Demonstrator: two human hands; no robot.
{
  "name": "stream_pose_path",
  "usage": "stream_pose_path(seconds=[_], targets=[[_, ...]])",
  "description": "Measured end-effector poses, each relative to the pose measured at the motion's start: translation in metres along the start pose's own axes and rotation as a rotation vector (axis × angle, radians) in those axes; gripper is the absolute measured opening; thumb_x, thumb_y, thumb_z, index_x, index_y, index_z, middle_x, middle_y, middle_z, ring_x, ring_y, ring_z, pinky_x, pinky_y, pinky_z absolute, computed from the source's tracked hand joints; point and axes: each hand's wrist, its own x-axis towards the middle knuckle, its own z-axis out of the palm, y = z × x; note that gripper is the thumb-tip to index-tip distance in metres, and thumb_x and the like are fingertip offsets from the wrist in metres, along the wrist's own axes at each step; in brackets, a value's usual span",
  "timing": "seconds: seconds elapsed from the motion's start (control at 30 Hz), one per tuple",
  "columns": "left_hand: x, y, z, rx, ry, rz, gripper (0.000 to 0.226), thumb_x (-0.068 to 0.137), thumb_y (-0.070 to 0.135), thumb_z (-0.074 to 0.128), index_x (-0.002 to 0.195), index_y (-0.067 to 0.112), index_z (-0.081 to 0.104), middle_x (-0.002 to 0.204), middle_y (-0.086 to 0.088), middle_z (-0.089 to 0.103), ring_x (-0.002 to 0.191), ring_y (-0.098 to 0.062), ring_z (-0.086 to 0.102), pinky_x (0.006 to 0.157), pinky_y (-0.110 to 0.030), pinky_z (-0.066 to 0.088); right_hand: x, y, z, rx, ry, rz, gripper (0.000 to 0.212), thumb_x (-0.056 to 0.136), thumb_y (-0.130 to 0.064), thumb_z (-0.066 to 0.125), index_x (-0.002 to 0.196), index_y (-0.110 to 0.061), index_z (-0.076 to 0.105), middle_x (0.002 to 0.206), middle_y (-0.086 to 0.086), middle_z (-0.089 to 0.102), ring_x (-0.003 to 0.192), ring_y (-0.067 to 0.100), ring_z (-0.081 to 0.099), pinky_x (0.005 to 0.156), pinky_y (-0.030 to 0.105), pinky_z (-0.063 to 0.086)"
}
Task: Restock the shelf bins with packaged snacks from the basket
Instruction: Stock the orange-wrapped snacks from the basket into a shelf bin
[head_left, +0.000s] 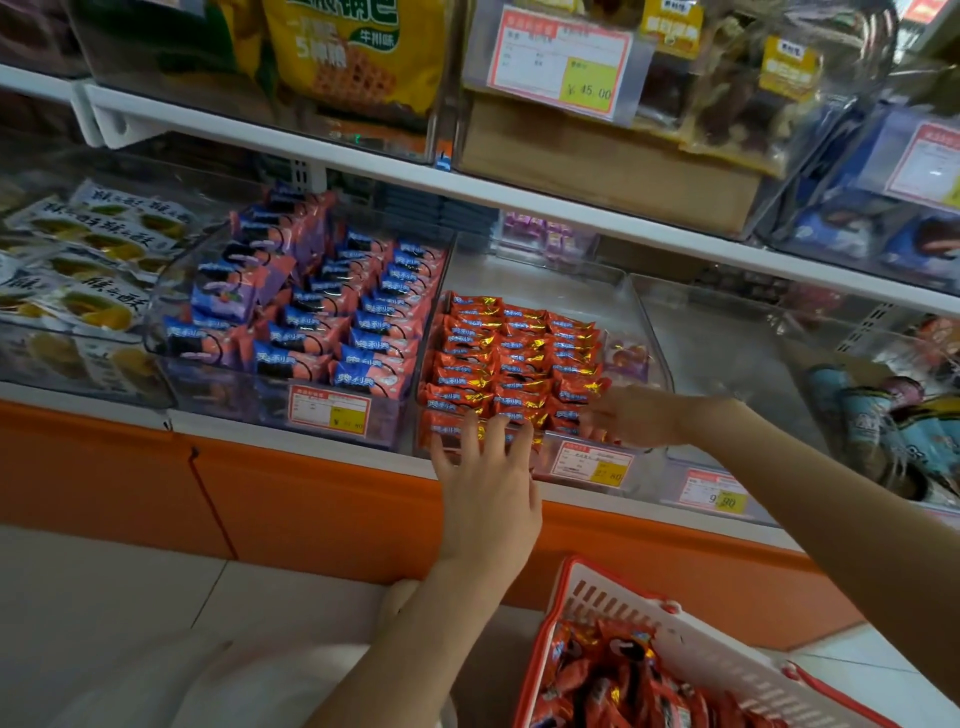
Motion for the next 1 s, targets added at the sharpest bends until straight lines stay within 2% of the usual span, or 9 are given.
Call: stream_pose_path(seconds=[0.17,0.27,0.33,0.47,0.57,0.67,0.8,0.9,1.0], targets=[[-0.006,-0.001,-0.001,-0.008,-0.029,0.037,0.065,0.056,0.026,0.088,0.117,0.016,0.067,0.116,-0.011,0.065,0.113,-0.036,0.060,0.090,-0.062,0.046,-0.042,-0.011,0.020,0.136,0.425,-0.042,0.034,0.101,-0.038,0.030,0.123,-0.020,0.051,0.119,-0.003,0.057,0.104,0.013,0.057,0.091,0.031,0.048],[-0.018,0.007,0.001,-0.133,-0.098,0.040,0.056,0.073,0.022,0.079,0.126,0.017,0.060,0.122,-0.008,0.061,0.118,-0.029,0.056,0.098,-0.055,0.045,-0.078,-0.006,0.052,0.128,0.843,-0.145,0.030,0.101,-0.033,0.035,0.115,-0.016,0.055,0.108,0.000,0.062,0.088,0.013,0.061,0.069,0.026,0.052],[-0.030,0.017,0.002,-0.231,-0.123,0.084,0.051,0.079,0.020,0.074,0.127,0.018,0.058,0.122,-0.004,0.062,0.114,-0.024,0.058,0.094,-0.049,0.049,-0.101,0.004,0.081,0.116,0.903,-0.157,0.026,0.098,-0.033,0.037,0.109,-0.017,0.054,0.094,0.000,0.065,0.076,0.011,0.062,0.060,0.020,0.048],[-0.061,0.047,0.018,-0.200,-0.250,0.281,0.044,0.079,0.025,0.072,0.121,0.021,0.061,0.118,0.001,0.062,0.111,-0.023,0.060,0.091,-0.049,0.051,-0.136,0.028,0.153,0.177,0.856,-0.068,0.017,0.092,-0.030,0.042,0.106,-0.022,0.047,0.092,-0.004,0.064,0.081,0.011,0.061,0.064,0.020,0.048],[-0.083,0.071,0.032,-0.084,-0.541,0.415,0.042,0.100,0.031,0.037,0.142,0.025,0.037,0.142,0.005,0.038,0.134,-0.020,0.032,0.113,-0.043,0.022,-0.157,0.045,0.210,0.235,0.790,0.079,0.019,0.090,-0.035,0.041,0.103,-0.024,0.048,0.089,-0.005,0.063,0.078,0.013,0.062,0.067,0.021,0.047],[-0.101,0.082,0.051,0.008,-0.705,0.517,0.042,0.100,0.024,0.031,0.142,0.022,0.034,0.147,0.001,0.031,0.138,-0.020,0.022,0.115,-0.039,0.012,-0.174,0.059,0.267,0.263,0.688,0.176,0.020,0.087,-0.032,0.041,0.103,-0.022,0.050,0.090,-0.003,0.063,0.082,0.015,0.060,0.067,0.022,0.043],[-0.122,0.083,0.086,0.084,-0.854,0.550,0.044,0.098,0.021,0.032,0.142,0.019,0.035,0.147,-0.002,0.031,0.140,-0.021,0.019,0.114,-0.038,0.012,-0.191,0.068,0.340,0.335,0.493,0.356,0.037,0.092,-0.026,0.037,0.124,-0.012,0.049,0.118,0.009,0.058,0.113,0.029,0.053,0.077,0.032,0.052],[-0.133,0.087,0.108,0.103,-0.944,0.537,0.050,0.097,0.019,0.034,0.146,0.019,0.029,0.151,0.001,0.027,0.142,-0.020,0.017,0.116,-0.037,0.011,-0.200,0.064,0.376,0.464,0.279,0.518,0.051,0.099,-0.029,0.037,0.146,-0.013,0.025,0.146,0.005,0.035,0.138,0.024,0.033,0.094,0.031,0.042],[-0.145,0.097,0.125,0.101,-1.051,0.558,0.053,0.098,0.014,0.035,0.149,0.020,0.024,0.157,0.002,0.017,0.145,-0.020,0.012,0.117,-0.037,0.010,-0.202,0.056,0.391,0.547,0.101,0.632,0.063,0.101,-0.037,0.035,0.152,-0.017,0.004,0.146,0.000,0.030,0.136,0.019,0.032,0.095,0.031,0.039]])
